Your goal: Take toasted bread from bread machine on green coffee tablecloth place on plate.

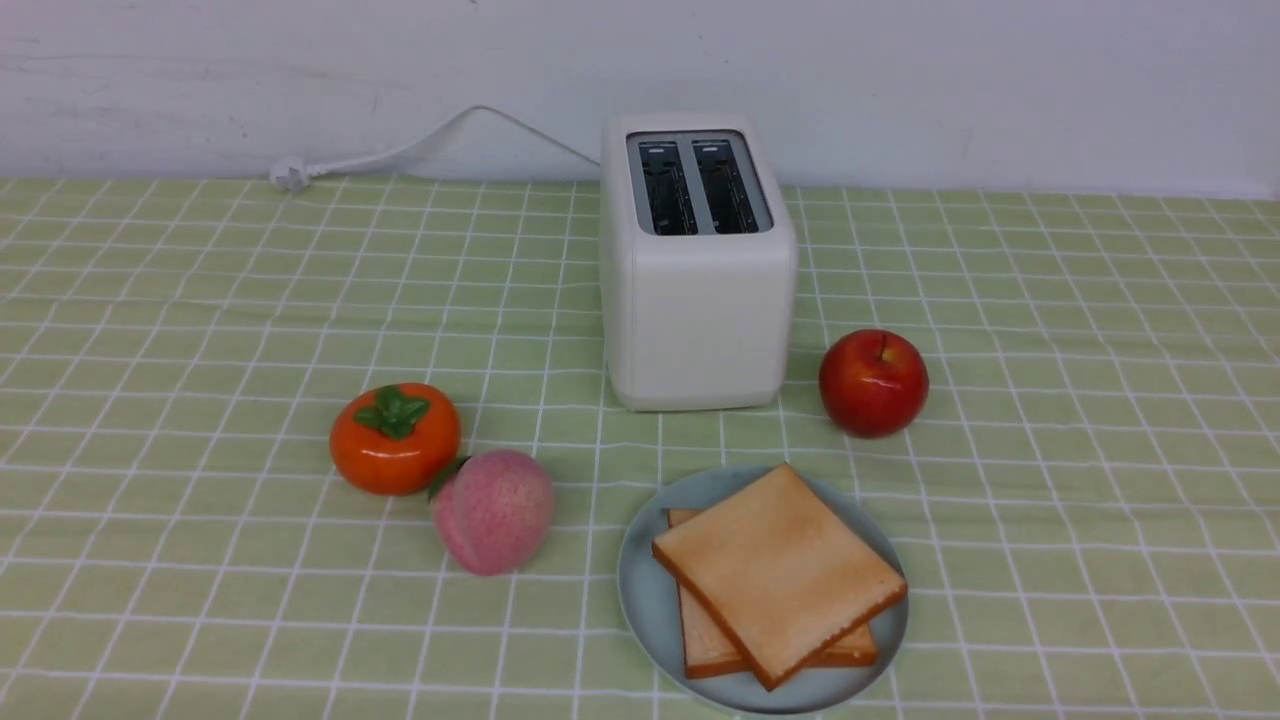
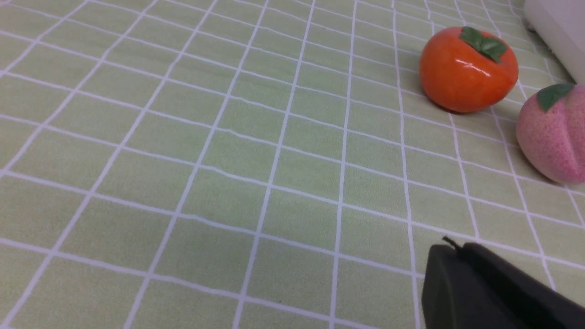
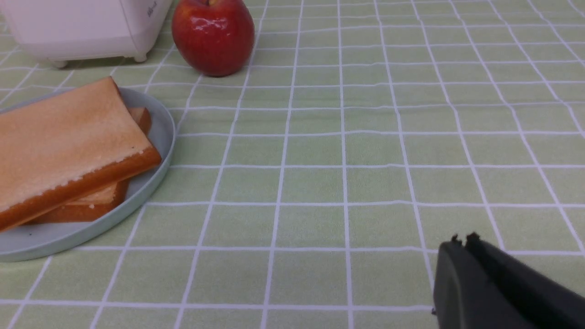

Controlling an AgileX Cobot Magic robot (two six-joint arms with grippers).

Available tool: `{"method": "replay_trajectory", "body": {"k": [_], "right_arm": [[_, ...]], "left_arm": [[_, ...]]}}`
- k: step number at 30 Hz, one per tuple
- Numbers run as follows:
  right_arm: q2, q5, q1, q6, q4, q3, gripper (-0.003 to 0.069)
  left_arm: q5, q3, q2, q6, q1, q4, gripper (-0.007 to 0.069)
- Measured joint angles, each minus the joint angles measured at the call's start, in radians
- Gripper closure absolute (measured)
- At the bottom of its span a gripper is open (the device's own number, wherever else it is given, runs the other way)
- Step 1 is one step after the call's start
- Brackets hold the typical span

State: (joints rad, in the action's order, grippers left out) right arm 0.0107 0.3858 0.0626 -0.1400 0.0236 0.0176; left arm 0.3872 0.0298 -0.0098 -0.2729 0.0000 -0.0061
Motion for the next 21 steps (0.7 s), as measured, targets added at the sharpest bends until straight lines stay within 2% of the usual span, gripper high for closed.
{"method": "replay_trajectory", "body": {"k": [21], "right_arm": [[0.0, 0.0, 0.0, 0.0, 0.0, 0.0, 0.0661]], "left_arm": [[0.0, 0.0, 0.0, 0.0, 0.0, 0.0, 0.0627]]}}
